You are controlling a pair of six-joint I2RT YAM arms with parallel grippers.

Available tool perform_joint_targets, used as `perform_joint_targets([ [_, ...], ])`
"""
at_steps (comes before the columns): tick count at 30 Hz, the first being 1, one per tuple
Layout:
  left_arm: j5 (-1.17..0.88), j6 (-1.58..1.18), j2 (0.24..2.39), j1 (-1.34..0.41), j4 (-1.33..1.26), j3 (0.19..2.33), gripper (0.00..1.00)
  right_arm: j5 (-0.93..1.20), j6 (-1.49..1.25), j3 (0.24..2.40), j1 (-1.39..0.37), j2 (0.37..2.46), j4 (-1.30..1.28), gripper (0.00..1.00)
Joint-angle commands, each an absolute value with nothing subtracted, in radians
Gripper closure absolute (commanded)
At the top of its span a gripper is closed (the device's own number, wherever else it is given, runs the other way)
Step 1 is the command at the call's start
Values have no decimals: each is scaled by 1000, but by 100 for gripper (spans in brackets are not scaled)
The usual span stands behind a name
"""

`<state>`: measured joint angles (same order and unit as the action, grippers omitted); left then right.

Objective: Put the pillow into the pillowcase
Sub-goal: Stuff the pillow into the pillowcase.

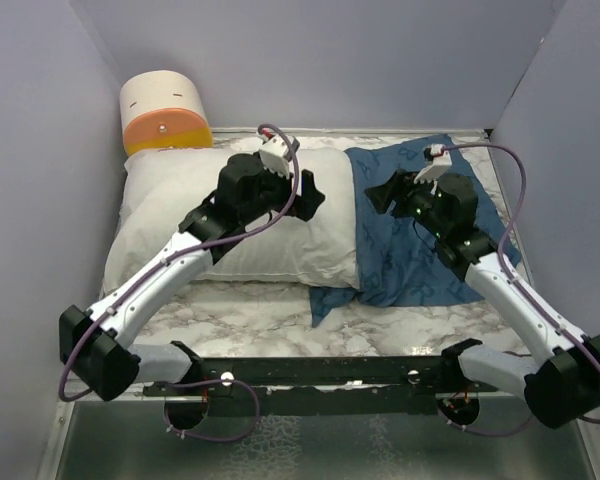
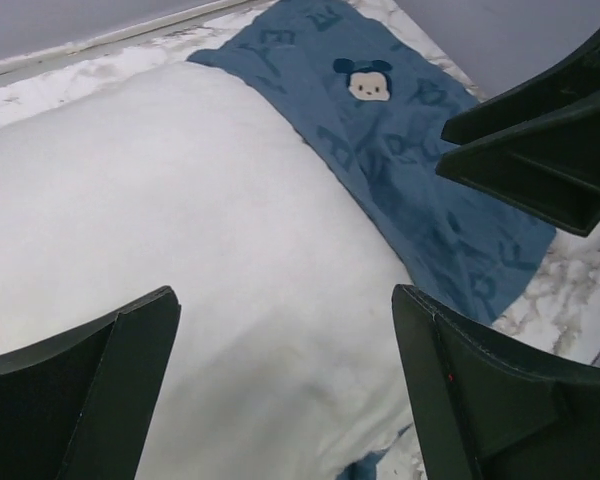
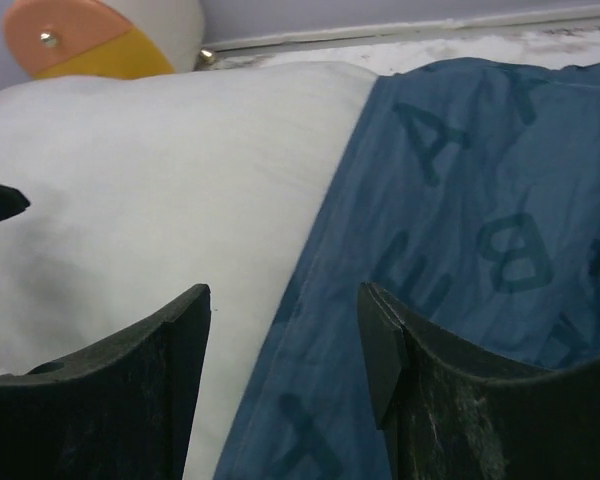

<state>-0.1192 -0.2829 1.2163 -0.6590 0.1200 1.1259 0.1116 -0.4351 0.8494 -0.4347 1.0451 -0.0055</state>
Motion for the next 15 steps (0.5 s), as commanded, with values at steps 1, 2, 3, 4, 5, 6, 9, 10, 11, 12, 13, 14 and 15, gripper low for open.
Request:
perform_joint_targets([
  [1, -122, -191, 1378, -590, 306, 1322, 10, 269, -499, 967, -298, 1206, 40, 40],
  [2, -114, -178, 1422, -575, 333, 1377, 10, 293, -504, 1003, -287, 1259, 40, 40],
  [3, -101, -163, 1467, -564, 356, 1431, 10, 305, -507, 1035, -283, 1308, 37, 40],
  [4, -90, -150, 1505, -556, 372, 1477, 10, 314, -510, 1064, -282, 1354, 38, 40],
  [5, -74, -137, 1545, -550, 383, 1521, 10, 331, -515, 1088, -281, 1400, 46, 40],
  [6, -52, -119, 1582, -547, 394, 1562, 10, 352, -522, 1111, -281, 1443, 51, 40],
  [9, -33, -67, 1679, -545, 419, 1677, 9, 420, -548, 1166, -281, 1551, 69, 40],
  [10, -32, -50, 1727, -543, 437, 1716, 9, 436, -551, 1179, -281, 1580, 73, 41],
  [11, -23, -35, 1764, -543, 456, 1749, 9, 445, -553, 1193, -281, 1605, 69, 41],
  [12, -15, -22, 1798, -542, 476, 1773, 9, 453, -552, 1209, -281, 1631, 58, 41],
  [13, -6, -11, 1835, -543, 493, 1787, 9, 454, -548, 1221, -281, 1653, 46, 41],
  [14, 2, -2, 1854, -541, 504, 1786, 9, 451, -542, 1231, -281, 1671, 38, 41],
  [15, 1, 4, 1861, -541, 504, 1770, 9, 449, -534, 1235, -281, 1691, 31, 45],
])
